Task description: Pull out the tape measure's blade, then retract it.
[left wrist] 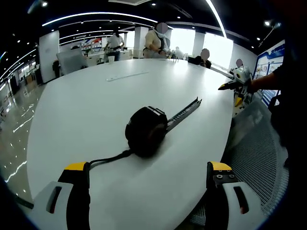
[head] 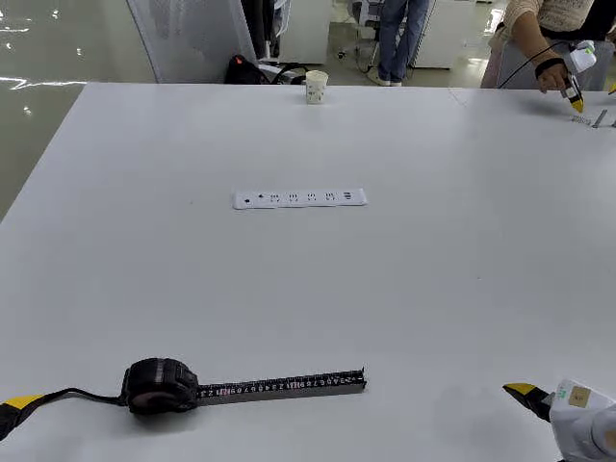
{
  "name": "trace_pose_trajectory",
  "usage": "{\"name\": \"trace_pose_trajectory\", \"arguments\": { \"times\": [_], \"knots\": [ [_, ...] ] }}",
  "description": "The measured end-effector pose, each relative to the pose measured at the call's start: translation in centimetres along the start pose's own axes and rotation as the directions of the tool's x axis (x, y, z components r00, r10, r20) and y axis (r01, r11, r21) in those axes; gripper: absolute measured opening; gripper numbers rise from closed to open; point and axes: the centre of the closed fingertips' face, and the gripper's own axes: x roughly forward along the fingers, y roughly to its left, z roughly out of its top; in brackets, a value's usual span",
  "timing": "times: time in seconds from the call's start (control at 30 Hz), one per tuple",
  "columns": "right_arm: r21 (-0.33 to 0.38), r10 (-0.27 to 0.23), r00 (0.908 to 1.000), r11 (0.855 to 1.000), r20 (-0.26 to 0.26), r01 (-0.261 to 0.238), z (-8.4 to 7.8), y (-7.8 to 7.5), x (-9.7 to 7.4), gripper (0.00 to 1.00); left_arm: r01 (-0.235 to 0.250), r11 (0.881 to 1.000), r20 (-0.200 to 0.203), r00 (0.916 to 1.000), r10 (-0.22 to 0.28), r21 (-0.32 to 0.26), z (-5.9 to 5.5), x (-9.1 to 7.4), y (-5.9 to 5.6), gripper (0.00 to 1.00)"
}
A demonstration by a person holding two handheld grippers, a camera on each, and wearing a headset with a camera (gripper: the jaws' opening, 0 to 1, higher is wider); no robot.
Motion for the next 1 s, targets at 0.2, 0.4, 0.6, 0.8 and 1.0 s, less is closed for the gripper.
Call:
{"name": "trace_pose_trajectory", "arguments": {
  "times": [0.2, 0.4, 0.6, 0.8, 1.0],
  "knots": [
    [-0.03, 0.011, 0.9998, 0.999, -0.015, -0.011, 1.4, -0.8, 0.5, 0.99, -0.014, 1.0, 0.004, 0.9999, 0.014, -0.007, 1.1, 0.9, -0.5, 0.99],
    [-0.064, 0.025, 0.9989, 0.998, -0.04, -0.027, 2.5, -1.3, 1.1, 0.99, -0.07, 0.993, -0.01, 0.9976, 0.069, -0.099, 1.5, 2.2, -0.3, 0.99],
    [-0.104, 0.042, 0.9979, 0.993, -0.05, -0.047, 3.6, -1.6, 1.8, 0.99, -0.067, 0.992, 0.003, 0.9977, 0.068, -0.11, 2.2, 2.9, -0.6, 0.99],
    [-0.168, 0.073, 0.9941, 0.982, -0.081, -0.085, 4.6, -1.4, 2.8, 0.99, -0.106, 0.989, 0.021, 0.9938, 0.109, -0.099, 3.3, 3.6, -0.2, 0.99],
    [-0.189, 0.119, 0.9869, 0.972, -0.108, -0.138, 5.7, -1.3, 3.8, 0.99, -0.125, 0.986, 0.015, 0.9918, 0.127, -0.107, 3.6, 4.6, -0.5, 0.99]
  ]
}}
